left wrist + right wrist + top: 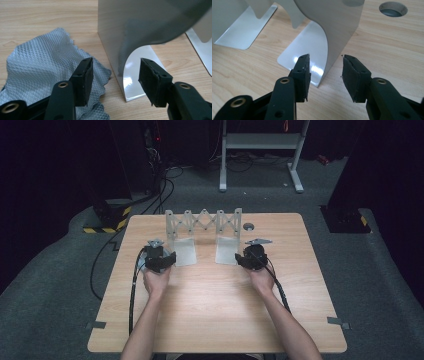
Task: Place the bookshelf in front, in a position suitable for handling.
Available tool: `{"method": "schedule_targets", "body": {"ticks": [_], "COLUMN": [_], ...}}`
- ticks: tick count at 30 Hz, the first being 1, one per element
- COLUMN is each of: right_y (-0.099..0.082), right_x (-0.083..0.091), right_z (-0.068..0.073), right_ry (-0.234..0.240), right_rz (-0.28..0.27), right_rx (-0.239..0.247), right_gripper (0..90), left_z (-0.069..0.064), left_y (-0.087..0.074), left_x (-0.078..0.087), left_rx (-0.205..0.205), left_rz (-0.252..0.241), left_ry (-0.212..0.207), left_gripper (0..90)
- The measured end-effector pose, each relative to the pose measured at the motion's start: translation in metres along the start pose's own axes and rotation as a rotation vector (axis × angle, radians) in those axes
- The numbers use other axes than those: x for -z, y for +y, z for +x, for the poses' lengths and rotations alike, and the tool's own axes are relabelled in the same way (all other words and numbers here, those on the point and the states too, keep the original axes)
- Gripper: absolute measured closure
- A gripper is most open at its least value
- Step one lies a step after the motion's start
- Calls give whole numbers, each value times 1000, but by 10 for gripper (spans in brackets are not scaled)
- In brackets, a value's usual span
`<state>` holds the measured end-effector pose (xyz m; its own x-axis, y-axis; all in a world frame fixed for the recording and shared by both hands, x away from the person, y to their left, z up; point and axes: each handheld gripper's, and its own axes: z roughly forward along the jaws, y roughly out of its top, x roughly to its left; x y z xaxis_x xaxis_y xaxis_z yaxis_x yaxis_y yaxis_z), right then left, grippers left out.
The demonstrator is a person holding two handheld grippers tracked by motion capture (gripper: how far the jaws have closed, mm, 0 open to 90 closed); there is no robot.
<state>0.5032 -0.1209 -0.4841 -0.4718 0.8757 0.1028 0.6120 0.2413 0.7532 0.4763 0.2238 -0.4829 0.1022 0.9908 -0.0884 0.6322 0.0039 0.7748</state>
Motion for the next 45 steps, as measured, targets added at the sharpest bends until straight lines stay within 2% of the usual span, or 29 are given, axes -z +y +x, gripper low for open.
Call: {"method": "schedule_targets", "body": {"ticks": [2,4,5,8,13,17,21,22,26,27,30,41,45], "right_y": [-1,-1,-2,-3,-4,-5,-5,-5,-6,-6,-7,-9,-11], "right_x": [-6,-8,-13,-17,-24,-28,-28,-28,-28,-28,-28,-22,-18], "right_z": [1,1,0,-1,0,1,0,-1,-3,-5,-6,-13,-16], "right_ry": [-13,-18,-38,-45,-71,-100,-102,-108,-109,-112,-112,-130,-129], "right_rz": [-3,-1,-1,-3,-6,-10,-11,-10,3,14,22,33,39], "right_rx": [-15,-19,-28,-44,-58,-24,-29,-23,-29,-28,-29,-46,-46], "right_gripper": [596,602,615,622,664,709,742,769,806,837,843,876,881], "left_z": [-1,-1,-3,-4,-5,-4,-3,-1,-1,-1,0,-1,-2], "left_y": [1,1,3,5,5,6,6,6,6,6,6,5,4], "left_x": [-6,-8,-12,-15,-21,-22,-23,-24,-24,-24,-24,-22,-21], "left_rx": [-3,-5,-6,-4,25,33,51,57,62,64,68,33,3], "left_rz": [24,28,36,38,27,6,7,11,11,8,10,22,29], "left_ry": [4,6,2,5,-1,4,-4,-19,-35,-44,-47,-31,-27], "left_gripper": [466,484,498,517,583,655,698,715,748,790,792,822,829]}}
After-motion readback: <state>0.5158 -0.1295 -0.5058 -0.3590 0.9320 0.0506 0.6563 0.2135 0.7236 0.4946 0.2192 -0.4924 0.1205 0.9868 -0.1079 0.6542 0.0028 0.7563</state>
